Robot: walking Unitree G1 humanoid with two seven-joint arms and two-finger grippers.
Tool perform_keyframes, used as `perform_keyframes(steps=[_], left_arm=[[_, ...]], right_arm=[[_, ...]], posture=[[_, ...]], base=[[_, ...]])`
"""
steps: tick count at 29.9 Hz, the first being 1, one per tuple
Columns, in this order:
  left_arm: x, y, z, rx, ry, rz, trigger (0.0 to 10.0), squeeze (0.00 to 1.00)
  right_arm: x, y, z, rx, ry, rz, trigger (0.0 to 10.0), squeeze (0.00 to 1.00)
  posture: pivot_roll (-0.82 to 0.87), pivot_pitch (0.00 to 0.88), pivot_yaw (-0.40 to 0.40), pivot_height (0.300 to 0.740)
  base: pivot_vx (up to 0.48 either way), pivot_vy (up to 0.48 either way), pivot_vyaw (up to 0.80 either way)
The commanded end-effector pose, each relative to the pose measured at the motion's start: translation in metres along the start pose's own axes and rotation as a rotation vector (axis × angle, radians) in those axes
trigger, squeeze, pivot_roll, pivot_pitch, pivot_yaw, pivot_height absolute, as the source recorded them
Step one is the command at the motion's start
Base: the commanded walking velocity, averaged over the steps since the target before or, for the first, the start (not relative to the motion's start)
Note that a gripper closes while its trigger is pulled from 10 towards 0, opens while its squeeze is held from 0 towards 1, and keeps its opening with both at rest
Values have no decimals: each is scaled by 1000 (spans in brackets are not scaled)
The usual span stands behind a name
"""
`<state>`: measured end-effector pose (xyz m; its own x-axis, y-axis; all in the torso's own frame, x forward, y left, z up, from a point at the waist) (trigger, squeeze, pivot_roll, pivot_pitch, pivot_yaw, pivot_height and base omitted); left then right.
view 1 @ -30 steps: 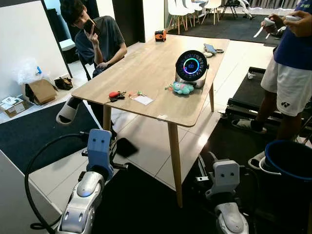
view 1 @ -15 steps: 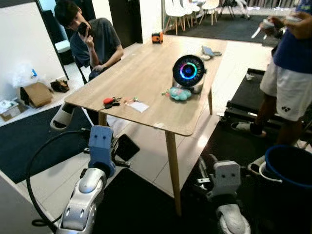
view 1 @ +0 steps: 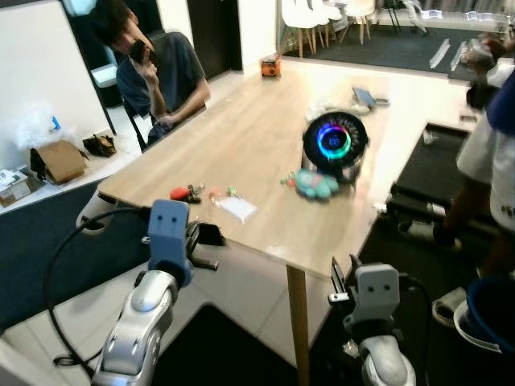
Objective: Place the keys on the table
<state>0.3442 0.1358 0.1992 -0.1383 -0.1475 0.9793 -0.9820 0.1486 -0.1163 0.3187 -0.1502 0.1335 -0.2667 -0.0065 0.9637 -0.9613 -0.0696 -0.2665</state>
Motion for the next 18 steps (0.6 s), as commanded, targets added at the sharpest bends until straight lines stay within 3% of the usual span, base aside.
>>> perform_keyframes(steps=[1, 12, 18], left_arm=[[-5, 3, -3, 11, 9, -25, 10000, 0], [17, -1, 6, -31, 91, 21, 10000, 0], [33, 0, 26, -110, 133, 54, 10000, 0]], right_arm=[[-5, 4, -4, 5, -11, -27, 10000, 0], [-7, 5, -4, 6, -8, -36, 10000, 0], [-8, 5, -4, 6, -8, -39, 10000, 0]], posture=[[75, 133, 97, 740], [75, 134, 95, 740], [73, 132, 99, 740]], base=[[420, 0, 0], [410, 0, 0], [398, 0, 0]])
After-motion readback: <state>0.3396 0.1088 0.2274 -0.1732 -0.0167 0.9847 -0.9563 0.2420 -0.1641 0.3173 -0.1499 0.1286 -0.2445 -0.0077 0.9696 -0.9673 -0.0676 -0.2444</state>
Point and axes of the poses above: a point about 5 cm out from each wrist's last joint towards the gripper, its own y axis pointing back from the gripper into the wrist, its own x axis along the axis of the wrist's last joint, z = x × y, the point moved 4 cm from there along -y, pointing out of the wrist towards the gripper, and after that the axes turned 8 degrees about -y, right-handed, at the moved point
